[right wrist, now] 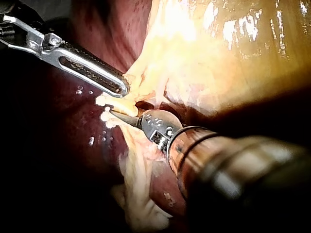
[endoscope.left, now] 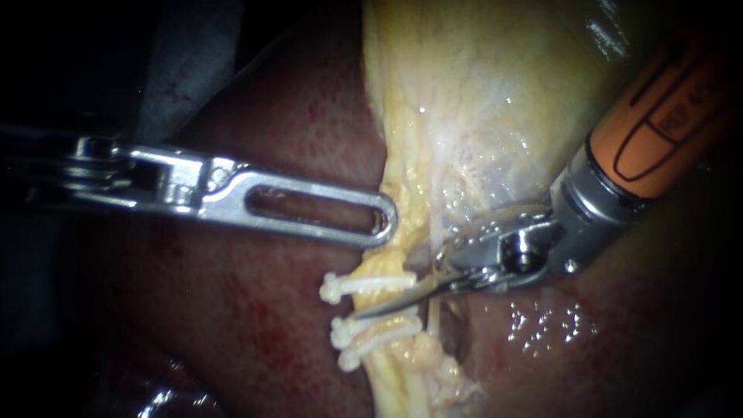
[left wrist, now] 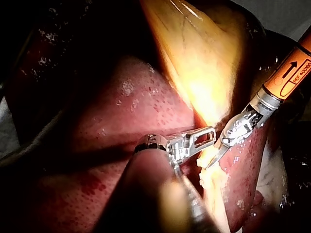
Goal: Go to the cutting position left tube
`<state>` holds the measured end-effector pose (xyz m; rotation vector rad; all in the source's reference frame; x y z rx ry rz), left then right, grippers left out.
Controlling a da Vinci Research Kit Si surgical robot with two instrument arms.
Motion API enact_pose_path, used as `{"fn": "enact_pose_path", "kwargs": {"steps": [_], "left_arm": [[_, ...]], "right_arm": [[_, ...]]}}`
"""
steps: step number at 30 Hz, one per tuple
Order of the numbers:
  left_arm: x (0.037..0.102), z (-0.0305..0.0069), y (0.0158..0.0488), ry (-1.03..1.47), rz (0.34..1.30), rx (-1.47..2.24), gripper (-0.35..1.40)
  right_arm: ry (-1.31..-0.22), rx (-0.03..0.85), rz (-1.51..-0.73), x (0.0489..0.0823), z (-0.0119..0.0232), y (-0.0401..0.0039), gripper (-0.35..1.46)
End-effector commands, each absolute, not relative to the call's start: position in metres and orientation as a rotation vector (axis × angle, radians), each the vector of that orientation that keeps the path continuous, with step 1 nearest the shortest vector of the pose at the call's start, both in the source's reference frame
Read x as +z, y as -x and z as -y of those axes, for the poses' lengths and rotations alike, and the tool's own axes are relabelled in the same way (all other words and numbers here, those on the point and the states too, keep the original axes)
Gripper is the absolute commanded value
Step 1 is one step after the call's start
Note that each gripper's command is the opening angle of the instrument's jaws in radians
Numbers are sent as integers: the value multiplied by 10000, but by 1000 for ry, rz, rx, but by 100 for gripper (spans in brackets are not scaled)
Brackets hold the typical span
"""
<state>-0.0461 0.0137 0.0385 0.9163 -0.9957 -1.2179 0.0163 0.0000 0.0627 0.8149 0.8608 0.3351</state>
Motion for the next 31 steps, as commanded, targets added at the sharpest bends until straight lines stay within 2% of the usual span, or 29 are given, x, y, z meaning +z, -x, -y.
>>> {"fn": "enact_pose_path", "kwargs": {"steps": [1, 31], "left_arm": [[385, -136, 461, -918, 996, -1217, -35], [385, -136, 460, -918, 996, -1216, -35]], "right_arm": [[-814, 336, -864, 627, -1, -163, 14], [-823, 342, -865, 626, -1, -162, 14]]}}
